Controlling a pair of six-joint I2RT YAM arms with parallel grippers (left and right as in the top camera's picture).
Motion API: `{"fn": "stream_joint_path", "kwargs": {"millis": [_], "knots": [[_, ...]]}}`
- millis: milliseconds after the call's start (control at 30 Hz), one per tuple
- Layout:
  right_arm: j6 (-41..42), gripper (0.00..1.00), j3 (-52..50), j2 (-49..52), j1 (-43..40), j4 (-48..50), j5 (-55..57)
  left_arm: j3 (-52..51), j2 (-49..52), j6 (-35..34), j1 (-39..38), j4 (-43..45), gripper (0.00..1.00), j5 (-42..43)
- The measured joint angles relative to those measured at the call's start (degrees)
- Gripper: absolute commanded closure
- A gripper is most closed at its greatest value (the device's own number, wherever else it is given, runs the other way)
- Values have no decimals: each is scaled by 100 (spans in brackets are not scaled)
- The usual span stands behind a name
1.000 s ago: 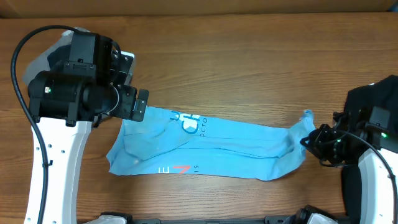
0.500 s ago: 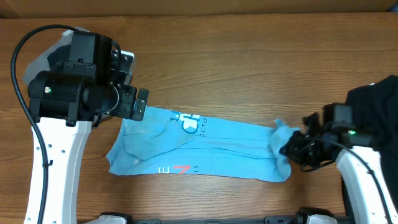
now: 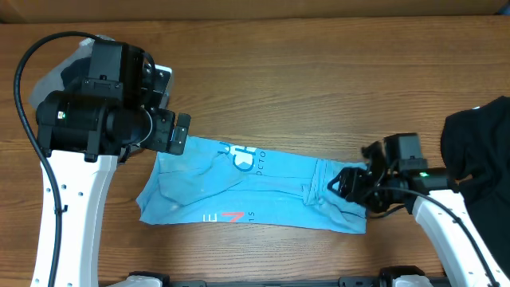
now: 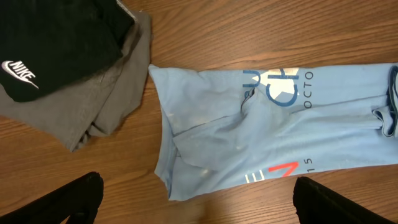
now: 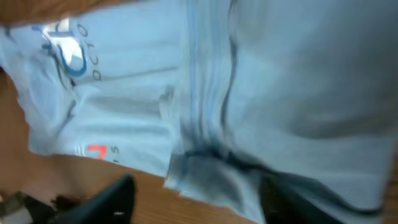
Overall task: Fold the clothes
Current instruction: 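Grasp the strip's right end with the right gripper and fold it leftward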
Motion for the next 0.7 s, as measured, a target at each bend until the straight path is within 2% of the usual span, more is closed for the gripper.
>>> {"fn": "stream_joint_path", "kwargs": {"millis": [167,267,500,533,567,600,633,700], "knots": [[337,21,120,7,-610,-48,509,0,0,0,0,0,0,0],[457,14,120,125,-903,-142,785,0,0,0,0,0,0,0],[350,22,-37,1209,-1064,0,896,0,0,0,0,2,0,0],[293,25,-52,1346,-1060,52,850,0,0,0,0,2,0,0],[155,36,-66,1512,-1051,149,761,0,0,0,0,4,0,0],[-9,51,-70,1646,-1043,256,634,0,0,0,0,4,0,0],[-155,59,-70,1720,-1029,323,516,0,0,0,0,4,0,0],[-509,82,-72,1810,-986,411,175,0,0,0,0,2,0,0]]}}
